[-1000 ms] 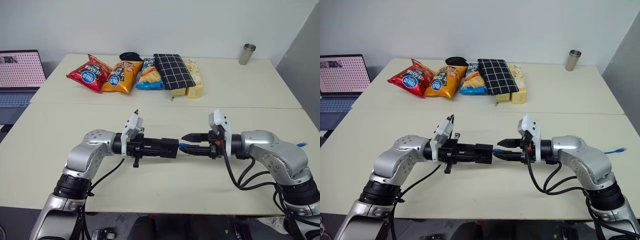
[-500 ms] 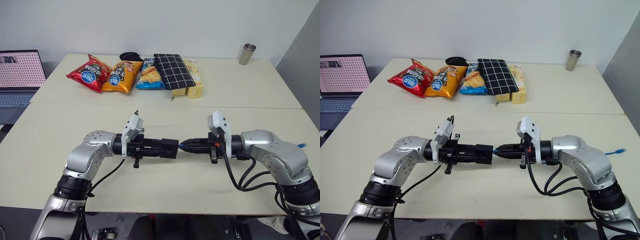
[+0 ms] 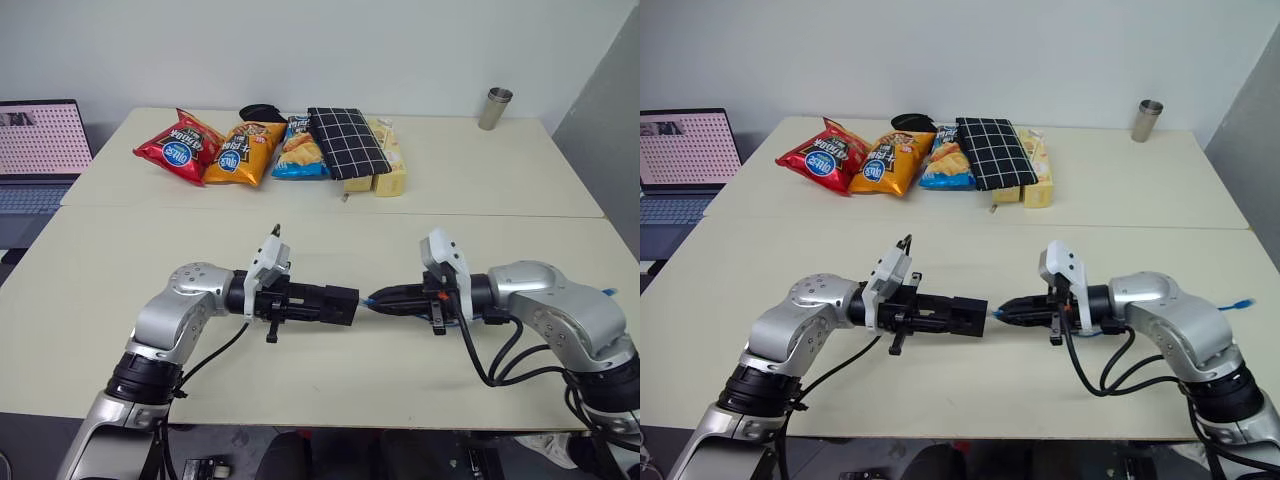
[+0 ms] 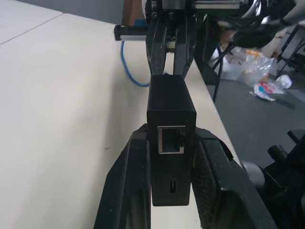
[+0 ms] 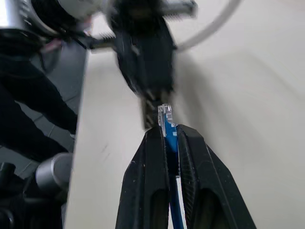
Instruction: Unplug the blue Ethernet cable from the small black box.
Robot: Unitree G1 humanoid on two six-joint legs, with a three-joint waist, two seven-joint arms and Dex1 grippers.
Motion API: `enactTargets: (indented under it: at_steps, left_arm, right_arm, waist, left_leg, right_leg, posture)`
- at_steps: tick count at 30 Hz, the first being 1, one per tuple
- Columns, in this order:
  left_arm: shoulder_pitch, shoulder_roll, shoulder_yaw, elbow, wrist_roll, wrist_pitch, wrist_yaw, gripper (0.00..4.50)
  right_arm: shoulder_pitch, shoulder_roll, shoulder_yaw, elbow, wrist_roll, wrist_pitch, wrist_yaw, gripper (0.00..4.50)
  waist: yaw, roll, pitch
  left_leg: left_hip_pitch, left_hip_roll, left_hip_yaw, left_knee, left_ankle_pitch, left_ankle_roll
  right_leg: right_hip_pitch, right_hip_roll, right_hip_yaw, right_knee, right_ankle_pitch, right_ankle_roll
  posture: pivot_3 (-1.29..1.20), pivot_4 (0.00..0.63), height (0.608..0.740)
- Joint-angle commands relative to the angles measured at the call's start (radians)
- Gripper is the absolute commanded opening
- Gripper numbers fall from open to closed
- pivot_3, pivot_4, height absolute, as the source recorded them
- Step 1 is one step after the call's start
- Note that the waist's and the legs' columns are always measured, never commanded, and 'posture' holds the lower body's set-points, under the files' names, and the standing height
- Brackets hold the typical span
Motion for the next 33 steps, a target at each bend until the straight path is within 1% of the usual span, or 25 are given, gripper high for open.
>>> enactTargets:
  at_steps: [1,5,7,9,11,13,15,17,19,21,24,26,27,28,29,30,31,32,33]
  left_arm:
    - [0.003,0.01,0.028,-0.017,-0.009,-0.029,-0.002,0.77]
    - [0.014,0.018,0.031,-0.014,-0.003,-0.039,-0.005,0.77]
    - [0.017,0.025,0.041,-0.006,0.003,-0.043,0.006,0.77]
    - [0.021,0.03,0.06,0.011,0.014,-0.051,0.033,0.77]
    - [0.03,0.031,0.087,0.025,0.024,-0.056,0.079,0.77]
    - [0.04,0.03,0.099,0.027,0.032,-0.058,0.112,0.77]
    - [0.051,0.027,0.106,0.02,0.039,-0.058,0.141,0.77]
    - [0.055,0.022,0.11,0.015,0.044,-0.054,0.166,0.77]
    - [0.05,0.003,0.122,0.021,0.057,-0.064,0.218,0.77]
    - [0.044,-0.01,0.131,0.034,0.073,-0.079,0.265,0.77]
    - [0.037,-0.025,0.143,0.054,0.095,-0.104,0.321,0.77]
    - [0.024,-0.044,0.155,0.091,0.13,-0.142,0.388,0.77]
    - [0.01,-0.061,0.17,0.123,0.153,-0.172,0.444,0.77]
    - [-0.002,-0.076,0.186,0.155,0.176,-0.206,0.495,0.77]
    - [-0.01,-0.087,0.196,0.182,0.197,-0.241,0.531,0.77]
    - [-0.017,-0.101,0.211,0.209,0.213,-0.271,0.574,0.77]
    - [-0.021,-0.113,0.223,0.23,0.218,-0.291,0.6,0.77]
    - [-0.022,-0.122,0.231,0.252,0.228,-0.32,0.623,0.77]
    - [-0.023,-0.131,0.239,0.271,0.238,-0.344,0.647,0.77]
  right_arm:
    - [0.003,-0.009,-0.045,-0.023,0.01,-0.01,-0.002,0.04]
    - [0.008,-0.006,-0.059,-0.022,0.013,-0.012,-0.006,0.04]
    - [0.001,0.009,-0.072,-0.005,-0.009,-0.032,-0.032,0.04]
    - [-0.028,0.044,-0.084,0.064,-0.074,-0.084,-0.109,0.04]
    - [-0.069,0.078,-0.093,0.175,-0.17,-0.162,-0.21,0.04]
    - [-0.102,0.094,-0.08,0.276,-0.268,-0.229,-0.292,0.04]
    - [-0.146,0.116,-0.059,0.413,-0.386,-0.302,-0.407,0.04]
    - [-0.178,0.144,-0.064,0.519,-0.435,-0.335,-0.467,0.04]
    - [-0.198,0.161,-0.069,0.579,-0.461,-0.358,-0.484,0.75]
    - [-0.207,0.166,-0.074,0.595,-0.476,-0.374,-0.476,1.13]
    - [-0.205,0.164,-0.091,0.565,-0.465,-0.372,-0.446,1.7]
    - [-0.192,0.148,-0.09,0.519,-0.452,-0.384,-0.389,2.35]
    - [-0.176,0.136,-0.093,0.463,-0.416,-0.382,-0.331,2.51]
    - [-0.155,0.126,-0.094,0.392,-0.367,-0.378,-0.257,2.8]
    - [-0.13,0.117,-0.096,0.309,-0.299,-0.355,-0.181,2.97]
    - [-0.109,0.11,-0.1,0.216,-0.223,-0.312,-0.122,3.29]
    - [-0.099,0.109,-0.102,0.152,-0.177,-0.274,-0.099,3.58]
    - [-0.099,0.117,-0.099,0.105,-0.151,-0.243,-0.099,3.75]
    - [-0.102,0.125,-0.095,0.078,-0.14,-0.224,-0.106,3.75]
  waist:
    - [0.0,0.0,0.0]
    - [0.0,0.0,0.0]
    - [0.0,0.0,0.0]
    - [0.0,0.0,0.0]
    - [-0.001,0.0,0.0]
    - [-0.002,0.0,0.0]
    - [-0.001,0.0,0.0]
    - [0.0,0.0,0.0]
    - [0.0,0.0,0.0]
    - [-0.001,0.0,0.0]
    - [-0.003,0.0,0.0]
    - [-0.003,0.0,0.0]
    - [-0.002,0.0,0.0]
    - [-0.002,0.0,0.0]
    - [-0.001,0.0,0.0]
    - [0.0,0.0,0.0]
    - [0.0,0.0,0.0]
    - [0.0,0.0,0.0]
    - [-0.001,0.0,0.0]
  left_leg:
    - [0.0,0.0,0.0,0.0,0.0,0.0]
    - [0.0,0.0,0.0,0.0,0.0,0.0]
    - [0.0,0.0,0.0,0.0,0.0,0.0]
    - [0.0,0.0,0.0,0.0,0.0,0.0]
    - [0.0,0.0,0.0,0.0,0.0,0.0]
    - [0.001,0.0,0.0,0.0,0.0,0.0]
    - [0.0,0.0,0.001,0.0,0.001,-0.002]
    - [-0.001,0.0,0.001,-0.001,0.002,-0.003]
    - [-0.002,0.0,0.002,-0.001,0.002,-0.003]
    - [-0.002,0.0,0.003,-0.001,0.002,-0.003]
    - [-0.002,0.001,0.004,-0.001,0.002,-0.003]
    - [-0.002,0.001,0.004,-0.001,0.002,-0.003]
    - [-0.002,0.001,0.004,-0.001,0.002,-0.003]
    - [-0.002,0.001,0.004,-0.001,0.002,-0.003]
    - [-0.002,0.001,0.004,-0.001,0.002,-0.003]
    - [-0.002,0.001,0.003,-0.001,0.002,-0.003]
    - [-0.002,0.001,0.003,-0.001,0.002,-0.003]
    - [-0.002,0.001,0.003,-0.001,0.002,-0.003]
    - [-0.002,0.001,0.003,-0.002,0.002,-0.003]
  right_leg:
    - [0.0,0.0,0.0,0.0,0.0,0.0]
    - [0.0,0.0,0.0,0.0,0.0,0.0]
    - [0.0,0.0,0.0,0.0,0.0,0.0]
    - [0.0,0.0,0.0,0.0,0.0,0.0]
    - [0.0,0.0,0.0,0.0,0.0,0.0]
    - [0.0,0.0,0.0,0.0,0.0,0.0]
    - [-0.002,0.0,0.001,0.001,0.0,0.0]
    - [-0.003,0.0,0.001,0.0,0.0,0.0]
    - [-0.003,0.0,0.001,0.001,0.0,0.0]
    - [-0.004,-0.001,0.001,0.001,0.0,0.0]
    - [-0.005,0.0,0.002,0.002,0.0,0.0]
    - [-0.005,0.0,0.002,0.002,0.0,0.0]
    - [-0.005,0.0,0.002,0.002,0.0,0.0]
    - [-0.005,0.0,0.002,0.002,0.0,0.0]
    - [-0.005,0.0,0.002,0.002,0.0,0.0]
    - [-0.005,0.0,0.001,0.002,0.0,0.0]
    - [-0.005,0.0,0.001,0.002,0.0,0.0]
    - [-0.005,0.0,0.001,0.001,0.0,0.0]
    - [-0.005,0.0,0.001,0.002,0.0,0.0]
  posture:
    - [0.0,0.15,0.74]
    - [0.0,0.15,0.74]
    - [0.0,0.15,0.74]
    - [0.0,0.15,0.74]
    - [0.0,0.15,0.74]
    - [0.0,0.15,0.74]
    - [0.0,0.15,0.74]
    - [0.0,0.15,0.74]
    - [0.0,0.15,0.74]
    - [0.0,0.15,0.74]
    - [0.0,0.15,0.74]
    - [0.0,0.15,0.74]
    - [0.0,0.15,0.74]
    - [0.0,0.15,0.74]
    - [0.0,0.15,0.74]
    - [0.0,0.15,0.74]
    - [0.0,0.15,0.74]
    - [0.0,0.15,0.74]
    - [0.0,0.15,0.74]
